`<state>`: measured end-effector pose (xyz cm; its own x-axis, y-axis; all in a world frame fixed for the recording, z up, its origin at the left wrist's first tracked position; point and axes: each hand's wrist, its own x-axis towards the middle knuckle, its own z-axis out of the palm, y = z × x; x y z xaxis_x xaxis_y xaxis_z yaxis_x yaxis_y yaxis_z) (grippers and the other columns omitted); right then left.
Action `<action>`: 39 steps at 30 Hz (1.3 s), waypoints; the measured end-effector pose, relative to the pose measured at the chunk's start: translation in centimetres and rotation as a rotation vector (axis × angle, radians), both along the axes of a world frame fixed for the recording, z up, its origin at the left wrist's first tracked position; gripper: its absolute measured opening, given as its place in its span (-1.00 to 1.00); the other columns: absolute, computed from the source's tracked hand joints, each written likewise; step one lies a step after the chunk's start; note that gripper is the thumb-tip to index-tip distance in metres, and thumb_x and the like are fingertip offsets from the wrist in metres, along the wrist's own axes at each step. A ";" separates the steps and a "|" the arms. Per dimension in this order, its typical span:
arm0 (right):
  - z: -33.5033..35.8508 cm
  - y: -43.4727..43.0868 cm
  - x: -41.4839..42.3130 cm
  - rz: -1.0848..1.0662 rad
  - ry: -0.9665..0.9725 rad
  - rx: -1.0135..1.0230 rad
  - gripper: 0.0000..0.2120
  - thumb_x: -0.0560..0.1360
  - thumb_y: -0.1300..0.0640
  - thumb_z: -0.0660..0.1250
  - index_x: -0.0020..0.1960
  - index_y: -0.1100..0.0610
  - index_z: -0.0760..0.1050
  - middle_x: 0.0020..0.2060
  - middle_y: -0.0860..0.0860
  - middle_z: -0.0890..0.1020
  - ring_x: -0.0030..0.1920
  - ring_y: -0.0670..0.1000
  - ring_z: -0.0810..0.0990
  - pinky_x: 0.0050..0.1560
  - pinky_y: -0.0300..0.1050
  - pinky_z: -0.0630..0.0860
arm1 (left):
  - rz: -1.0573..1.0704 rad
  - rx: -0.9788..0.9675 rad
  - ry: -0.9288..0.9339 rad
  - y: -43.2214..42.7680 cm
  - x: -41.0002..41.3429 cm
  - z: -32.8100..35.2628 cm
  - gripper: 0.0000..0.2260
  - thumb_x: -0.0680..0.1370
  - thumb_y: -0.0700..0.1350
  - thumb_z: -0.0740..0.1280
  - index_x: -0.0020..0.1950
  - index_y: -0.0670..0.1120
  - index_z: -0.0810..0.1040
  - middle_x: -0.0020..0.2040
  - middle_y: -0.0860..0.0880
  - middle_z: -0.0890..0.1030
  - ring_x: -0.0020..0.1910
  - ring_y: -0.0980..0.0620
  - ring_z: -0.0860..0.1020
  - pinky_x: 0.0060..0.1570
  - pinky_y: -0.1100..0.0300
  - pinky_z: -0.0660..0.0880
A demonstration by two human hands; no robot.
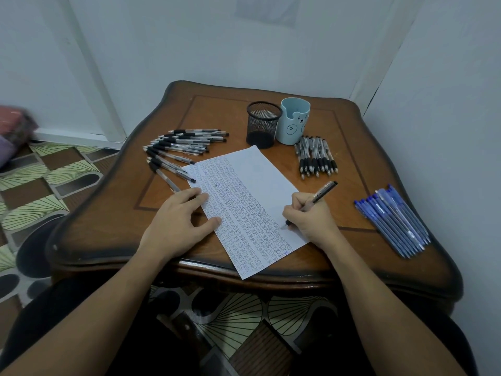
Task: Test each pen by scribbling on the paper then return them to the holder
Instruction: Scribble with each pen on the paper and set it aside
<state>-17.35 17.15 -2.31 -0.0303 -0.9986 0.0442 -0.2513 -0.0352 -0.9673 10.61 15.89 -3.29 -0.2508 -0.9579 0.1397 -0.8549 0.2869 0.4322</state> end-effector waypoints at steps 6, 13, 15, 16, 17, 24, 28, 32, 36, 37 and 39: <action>0.4 0.1 0.0 -0.052 -0.019 -0.015 -0.53 0.44 0.49 0.31 -0.45 0.12 0.18 -0.54 -0.07 0.23 -0.50 -0.11 0.34 -0.45 -0.20 0.45 | -0.001 -0.008 0.004 0.0 0.0 0.0 -0.17 0.35 0.47 0.07 0.46 -0.01 0.41 0.47 0.06 0.34 0.44 0.08 0.23 0.43 0.10 0.13; 0.1 0.0 -0.1 -0.026 -0.005 -0.005 -0.50 0.43 0.47 0.31 -0.48 0.06 0.18 -0.54 -0.08 0.24 -0.52 -0.13 0.32 -0.48 -0.21 0.42 | -0.007 -0.012 -0.003 0.0 0.0 0.1 -0.17 0.35 0.47 0.07 0.46 -0.01 0.40 0.47 0.06 0.34 0.44 0.09 0.23 0.43 0.11 0.13; 0.1 0.0 -0.2 -0.035 -0.023 -0.010 -0.51 0.43 0.49 0.30 -0.47 0.09 0.18 -0.54 -0.06 0.24 -0.50 -0.09 0.33 -0.48 -0.22 0.42 | -0.003 -0.005 0.006 0.0 0.0 0.0 -0.16 0.34 0.47 0.06 0.46 -0.01 0.40 0.47 0.06 0.34 0.45 0.08 0.23 0.44 0.10 0.13; 0.1 0.0 -0.2 -0.041 -0.027 -0.020 -0.52 0.44 0.49 0.30 -0.47 0.10 0.19 -0.54 -0.05 0.24 -0.49 -0.06 0.35 -0.47 -0.21 0.43 | 0.000 -0.005 0.010 0.0 0.0 -0.1 -0.16 0.34 0.48 0.06 0.46 -0.01 0.40 0.47 0.05 0.34 0.45 0.08 0.23 0.44 0.09 0.13; 0.1 -0.1 -0.2 -0.049 -0.027 -0.029 -0.51 0.44 0.48 0.31 -0.48 0.09 0.20 -0.53 -0.04 0.25 -0.48 -0.04 0.37 -0.46 -0.20 0.45 | 0.002 -0.007 0.011 0.0 0.1 -0.1 -0.16 0.34 0.48 0.06 0.46 -0.01 0.41 0.47 0.05 0.34 0.45 0.08 0.23 0.44 0.09 0.14; -0.3 -0.2 -0.1 -0.041 -0.006 -0.013 -0.49 0.44 0.44 0.34 -0.51 0.04 0.22 -0.54 -0.07 0.27 -0.48 -0.08 0.39 -0.36 -0.09 0.50 | -0.001 -0.010 0.005 -0.1 0.0 -0.1 -0.15 0.33 0.48 0.05 0.46 -0.02 0.41 0.47 0.04 0.35 0.44 0.07 0.24 0.44 0.09 0.13; -0.2 -0.7 -0.8 -0.105 -0.088 -0.005 -0.58 0.50 0.42 0.32 -0.42 0.13 0.27 -0.55 -0.06 0.40 -0.48 -0.06 0.47 -0.42 -0.16 0.46 | 0.001 -0.008 0.003 -0.1 0.0 -0.2 -0.16 0.34 0.48 0.06 0.46 -0.01 0.40 0.47 0.05 0.34 0.44 0.08 0.23 0.44 0.09 0.13; 0.3 -0.9 -1.0 -0.148 -0.180 0.015 -0.61 0.65 0.16 0.23 -0.35 0.18 0.36 -0.49 0.04 0.47 -0.46 -0.08 0.41 -0.36 -0.23 0.41 | -0.005 -0.009 0.002 -0.1 0.0 -0.1 -0.15 0.34 0.47 0.05 0.46 -0.02 0.41 0.47 0.04 0.35 0.45 0.07 0.24 0.44 0.09 0.13; 1.0 -0.8 -0.7 -0.186 -0.282 0.064 -0.51 0.68 -0.16 0.00 -0.20 0.14 0.44 -0.57 0.03 0.37 -0.54 -0.04 0.33 -0.50 -0.18 0.29 | -0.008 -0.003 0.008 0.0 0.0 0.1 -0.16 0.34 0.47 0.04 0.46 -0.01 0.40 0.47 0.04 0.34 0.45 0.07 0.23 0.43 0.10 0.13; 1.1 -0.9 -0.6 -0.199 -0.300 0.085 -0.54 0.68 -0.15 -0.02 -0.08 0.16 0.45 -0.58 0.01 0.35 -0.56 -0.05 0.31 -0.51 -0.18 0.26 | -0.010 -0.003 0.010 0.0 0.0 0.1 -0.16 0.34 0.47 0.05 0.46 -0.01 0.40 0.47 0.04 0.34 0.45 0.07 0.23 0.43 0.10 0.13; 1.1 -1.2 -0.4 -0.211 -0.272 0.111 -0.61 0.71 -0.08 0.00 0.08 0.18 0.45 -0.58 0.01 0.36 -0.56 -0.04 0.32 -0.49 -0.16 0.25 | -0.011 -0.004 0.012 0.0 0.1 0.1 -0.16 0.35 0.47 0.05 0.46 -0.01 0.40 0.47 0.04 0.34 0.44 0.07 0.24 0.43 0.11 0.13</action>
